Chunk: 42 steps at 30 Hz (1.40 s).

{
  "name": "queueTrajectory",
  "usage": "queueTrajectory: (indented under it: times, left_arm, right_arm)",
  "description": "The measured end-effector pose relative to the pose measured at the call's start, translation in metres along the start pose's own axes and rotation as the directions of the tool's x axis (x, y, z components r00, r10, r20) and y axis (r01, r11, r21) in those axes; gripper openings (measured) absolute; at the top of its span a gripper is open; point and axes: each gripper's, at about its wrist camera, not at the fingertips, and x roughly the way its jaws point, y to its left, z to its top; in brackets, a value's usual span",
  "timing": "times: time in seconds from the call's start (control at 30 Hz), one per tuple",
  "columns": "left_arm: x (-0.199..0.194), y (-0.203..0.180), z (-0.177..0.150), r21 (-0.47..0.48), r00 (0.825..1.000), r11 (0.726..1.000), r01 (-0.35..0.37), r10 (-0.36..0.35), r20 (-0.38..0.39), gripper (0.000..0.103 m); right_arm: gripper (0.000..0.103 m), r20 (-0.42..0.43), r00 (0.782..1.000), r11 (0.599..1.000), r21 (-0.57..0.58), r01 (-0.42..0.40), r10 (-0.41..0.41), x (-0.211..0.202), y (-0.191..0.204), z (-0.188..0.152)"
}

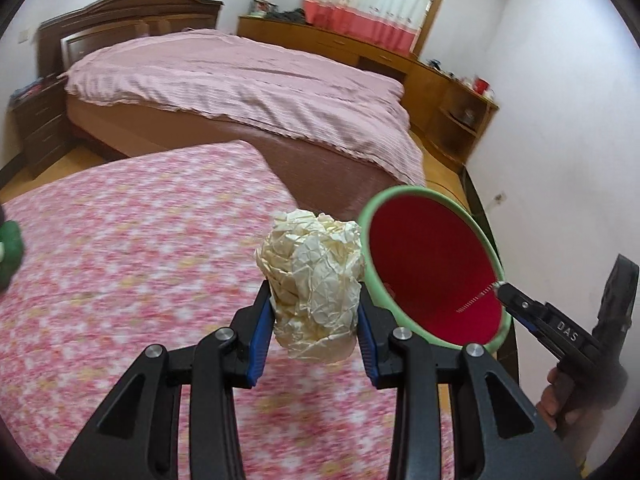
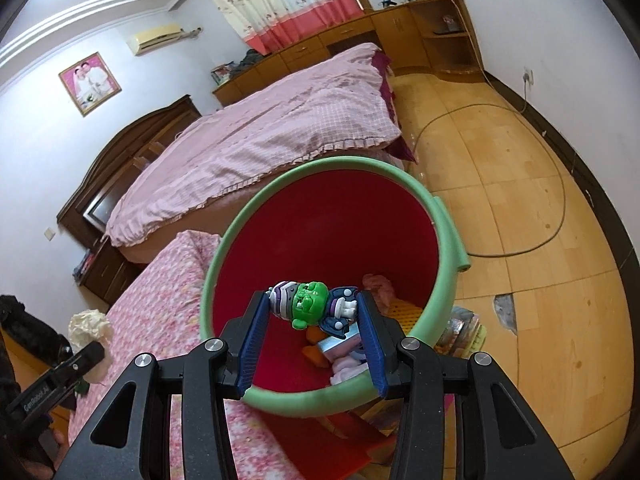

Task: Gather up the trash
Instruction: 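Carry the paper in the left gripper over the bucket while the right carries the keychain, then open the left gripper to drop the paper into the bucket while the right drops the keychain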

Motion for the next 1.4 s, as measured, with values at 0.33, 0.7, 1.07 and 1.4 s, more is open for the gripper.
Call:
queueTrajectory:
  times: [0.33,0.7,1.07,1.4]
  left_arm:
    - [0.028,-0.042,0.0,0.078,0.998,0.995,0.057,-0.054,-0.042,0.038]
    - [0.054,-0.062,-0.003,0.114,0.995,0.991,0.067,-0.057,-0.082,0.038]
    - [0.072,-0.084,-0.008,0.184,0.994,0.981,0.064,-0.047,-0.098,0.05]
    - [0.051,-0.073,-0.011,0.134,0.997,0.99,0.041,-0.031,-0.077,0.056]
  right_arm:
    - [0.047,-0.006,1.0,0.999,0.028,-0.026,0.026,0.006,-0.017,0.006]
    - [0.053,0.0,0.998,0.997,0.054,-0.058,0.058,0.006,-0.028,0.01]
    - [0.053,0.034,0.999,0.998,0.052,-0.04,0.038,-0.004,-0.035,0.013]
    - [0.062,0.016,0.999,0.999,0.028,-0.029,0.029,-0.011,-0.029,0.008]
